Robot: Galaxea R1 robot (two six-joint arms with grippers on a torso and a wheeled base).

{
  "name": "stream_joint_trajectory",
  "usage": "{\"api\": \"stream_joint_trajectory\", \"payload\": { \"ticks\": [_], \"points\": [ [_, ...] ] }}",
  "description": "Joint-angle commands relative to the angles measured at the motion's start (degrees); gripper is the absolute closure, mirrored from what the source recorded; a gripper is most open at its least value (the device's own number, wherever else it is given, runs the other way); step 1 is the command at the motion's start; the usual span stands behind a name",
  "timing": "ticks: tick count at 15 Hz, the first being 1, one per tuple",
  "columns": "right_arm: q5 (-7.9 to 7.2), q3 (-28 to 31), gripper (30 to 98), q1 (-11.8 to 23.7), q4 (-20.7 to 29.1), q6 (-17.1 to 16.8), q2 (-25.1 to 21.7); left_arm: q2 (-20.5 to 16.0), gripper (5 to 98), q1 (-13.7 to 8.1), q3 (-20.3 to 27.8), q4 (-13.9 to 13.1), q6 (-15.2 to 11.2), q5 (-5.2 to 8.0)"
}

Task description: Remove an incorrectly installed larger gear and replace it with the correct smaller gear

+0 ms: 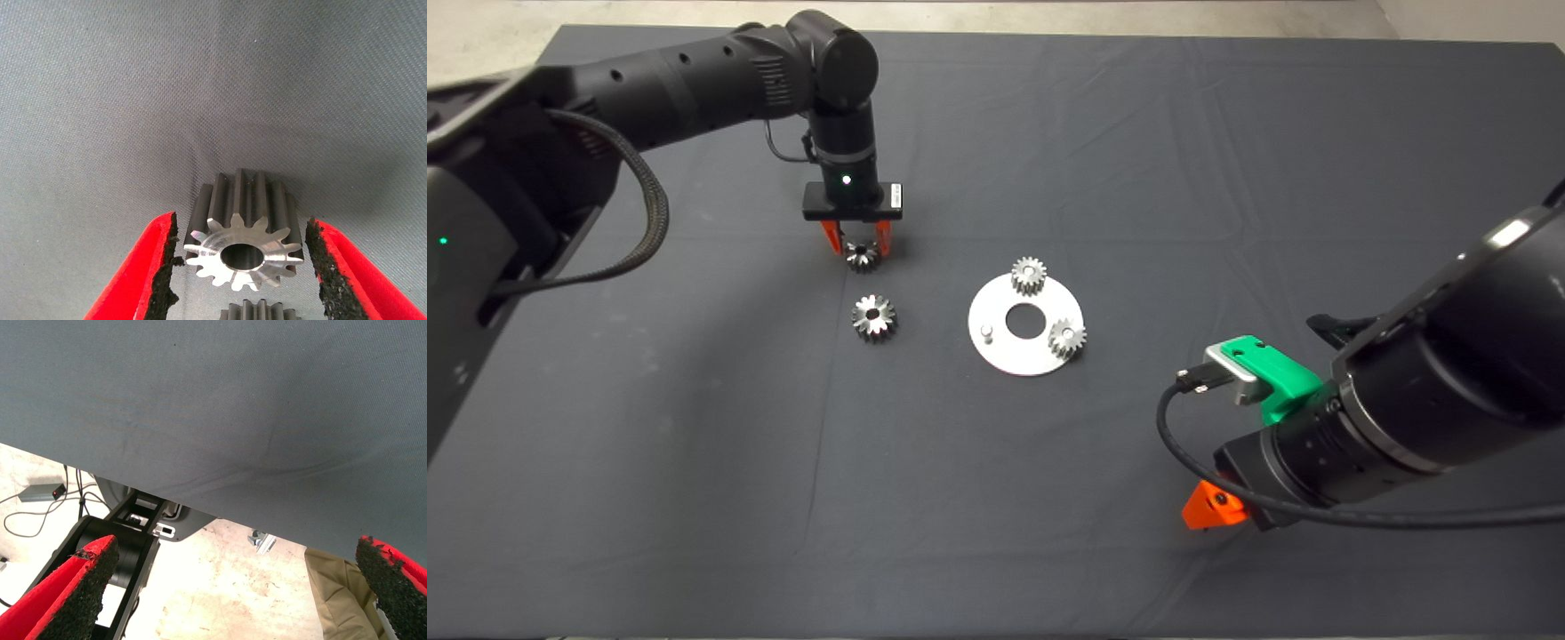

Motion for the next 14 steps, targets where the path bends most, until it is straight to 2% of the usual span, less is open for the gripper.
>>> {"api": "stream_joint_trajectory", "payload": {
  "ticks": [1, 5, 9, 11, 14],
  "points": [
    [-4.88, 0.02, 34.5, 0.96, -0.27, 0.26, -0.16, -0.49, 52.1, -0.84, -0.15, -1.14, -0.43, 5.91],
    [-4.88, 0.02, 34.5, 0.97, -0.27, 0.26, -0.25, -0.14, 45.4, -0.84, -0.15, -1.14, -0.78, 5.97],
    [-4.88, -0.07, 34.5, 0.96, -0.27, 0.08, -0.25, -0.58, 45.4, -0.84, -0.23, -1.41, -0.95, 6.05],
    [-4.88, -0.07, 34.5, 0.96, -0.27, 0.08, -0.25, -0.58, 45.4, -0.75, -0.23, -2.9, -1.4, 6.05],
    [-4.88, -0.15, 34.5, 0.96, -0.27, -0.01, -0.25, -0.49, 45.4, -0.57, 0.03, -3.37, -2.01, 6.14]
  ]
}}
